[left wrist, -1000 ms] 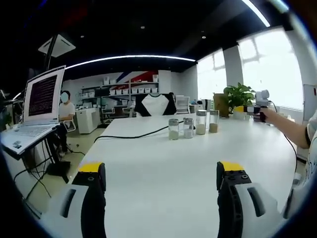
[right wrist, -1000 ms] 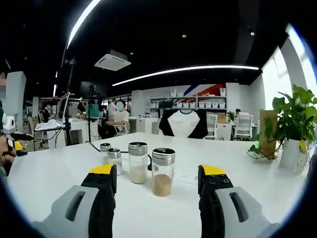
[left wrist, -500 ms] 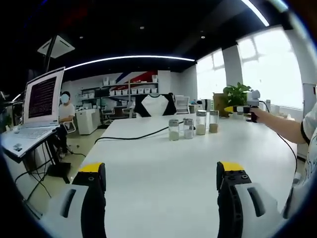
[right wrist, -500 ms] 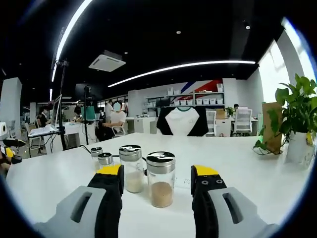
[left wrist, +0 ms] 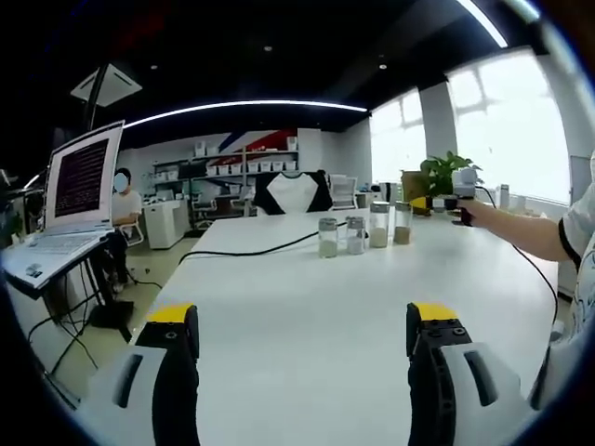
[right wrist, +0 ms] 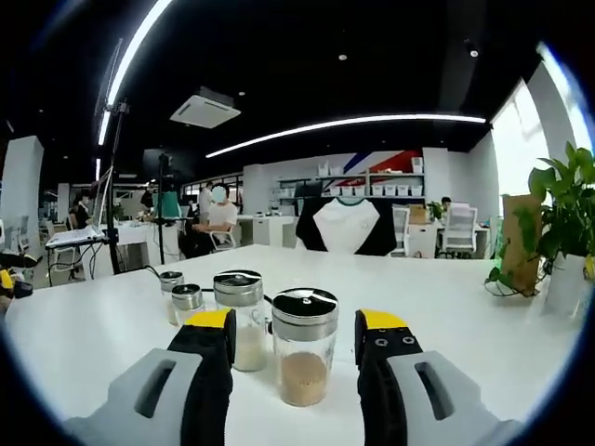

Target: Rotate the seasoning bottle until the label or dispensing opening points toward the visible target arrow and the bottle remains upright within the marked orientation range

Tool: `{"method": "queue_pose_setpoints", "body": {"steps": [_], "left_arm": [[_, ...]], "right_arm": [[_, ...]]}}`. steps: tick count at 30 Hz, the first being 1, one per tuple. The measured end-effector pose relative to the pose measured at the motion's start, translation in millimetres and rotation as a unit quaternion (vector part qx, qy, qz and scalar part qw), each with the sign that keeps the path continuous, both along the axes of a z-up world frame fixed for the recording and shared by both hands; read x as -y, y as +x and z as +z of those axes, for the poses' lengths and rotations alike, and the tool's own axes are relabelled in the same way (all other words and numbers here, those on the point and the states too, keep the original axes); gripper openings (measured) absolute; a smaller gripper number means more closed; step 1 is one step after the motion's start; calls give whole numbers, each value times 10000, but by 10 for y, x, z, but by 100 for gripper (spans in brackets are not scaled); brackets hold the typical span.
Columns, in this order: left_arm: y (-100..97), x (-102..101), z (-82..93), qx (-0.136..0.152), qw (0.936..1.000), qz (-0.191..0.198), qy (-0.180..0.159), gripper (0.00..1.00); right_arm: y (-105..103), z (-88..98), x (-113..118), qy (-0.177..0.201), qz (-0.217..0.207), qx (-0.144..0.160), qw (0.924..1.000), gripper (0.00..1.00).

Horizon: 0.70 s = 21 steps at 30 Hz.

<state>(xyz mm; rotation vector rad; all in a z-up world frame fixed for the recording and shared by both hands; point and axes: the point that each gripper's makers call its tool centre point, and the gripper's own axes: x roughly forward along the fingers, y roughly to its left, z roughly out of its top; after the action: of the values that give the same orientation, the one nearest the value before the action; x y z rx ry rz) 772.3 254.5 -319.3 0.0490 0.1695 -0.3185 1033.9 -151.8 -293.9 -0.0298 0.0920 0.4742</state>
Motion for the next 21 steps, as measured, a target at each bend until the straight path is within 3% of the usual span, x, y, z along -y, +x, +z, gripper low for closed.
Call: {"method": "queue_pose_setpoints", "body": {"steps": [3,4,6,9,13,21], "left_arm": [[-14,38,0,-39,9999,-116,-65,97],[-38,126,53,4,9988,-344,-337,96],[-63,156,192,211,9967,-432,-650,95],[-95,119,316,449,9979,-361,-281,90],[-129,205,407,499,9966,-542,-361,93],[-133,215,397,467,9968,-547,-363,99]], "right_arm": [[43,-41,-16,-70,-32,-33,10000,51],[51,-46,-20,-64,-30,-38,10000,51],[80,-70,-27,-33,-24,-67,10000,51],[129,-129,-16,-52,-74,-137,9999,51],[186,-176,-22,-91,-103,-134,9998,51],[316,-197,-43,-86,-164,-165,9997,51]]}}
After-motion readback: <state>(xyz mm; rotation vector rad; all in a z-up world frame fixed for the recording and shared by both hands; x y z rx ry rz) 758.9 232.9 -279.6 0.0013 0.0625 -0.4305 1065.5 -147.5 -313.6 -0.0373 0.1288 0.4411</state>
